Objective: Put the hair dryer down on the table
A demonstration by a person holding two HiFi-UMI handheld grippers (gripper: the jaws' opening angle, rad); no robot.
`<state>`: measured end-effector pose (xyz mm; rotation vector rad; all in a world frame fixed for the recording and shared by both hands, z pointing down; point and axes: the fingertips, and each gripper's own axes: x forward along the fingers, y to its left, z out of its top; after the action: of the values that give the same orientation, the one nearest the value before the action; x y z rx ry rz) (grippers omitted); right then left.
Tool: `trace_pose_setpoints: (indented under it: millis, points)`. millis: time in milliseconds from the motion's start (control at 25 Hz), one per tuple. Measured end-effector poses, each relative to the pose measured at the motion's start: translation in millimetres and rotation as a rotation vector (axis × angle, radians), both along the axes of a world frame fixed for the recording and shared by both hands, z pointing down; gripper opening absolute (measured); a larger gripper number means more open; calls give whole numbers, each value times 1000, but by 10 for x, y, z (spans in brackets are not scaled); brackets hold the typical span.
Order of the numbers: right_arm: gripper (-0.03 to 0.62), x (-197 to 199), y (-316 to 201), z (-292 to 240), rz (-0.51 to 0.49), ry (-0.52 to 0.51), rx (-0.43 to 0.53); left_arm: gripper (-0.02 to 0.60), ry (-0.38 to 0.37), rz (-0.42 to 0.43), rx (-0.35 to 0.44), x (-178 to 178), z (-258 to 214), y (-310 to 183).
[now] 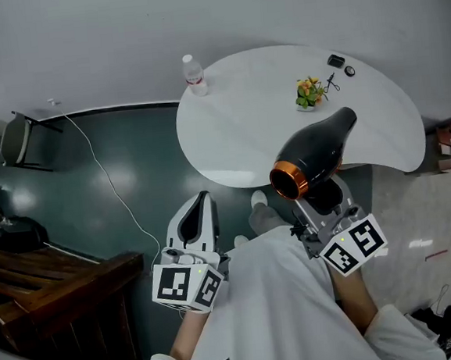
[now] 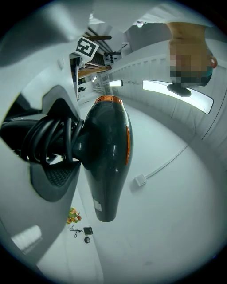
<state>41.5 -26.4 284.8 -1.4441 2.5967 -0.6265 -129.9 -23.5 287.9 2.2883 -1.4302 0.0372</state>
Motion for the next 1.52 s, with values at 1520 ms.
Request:
trace_pose_setpoints:
  millis: [1520]
  points:
    - [278, 360, -1328, 565, -109, 27, -66, 9, -16, -38, -133, 606, 489, -1107]
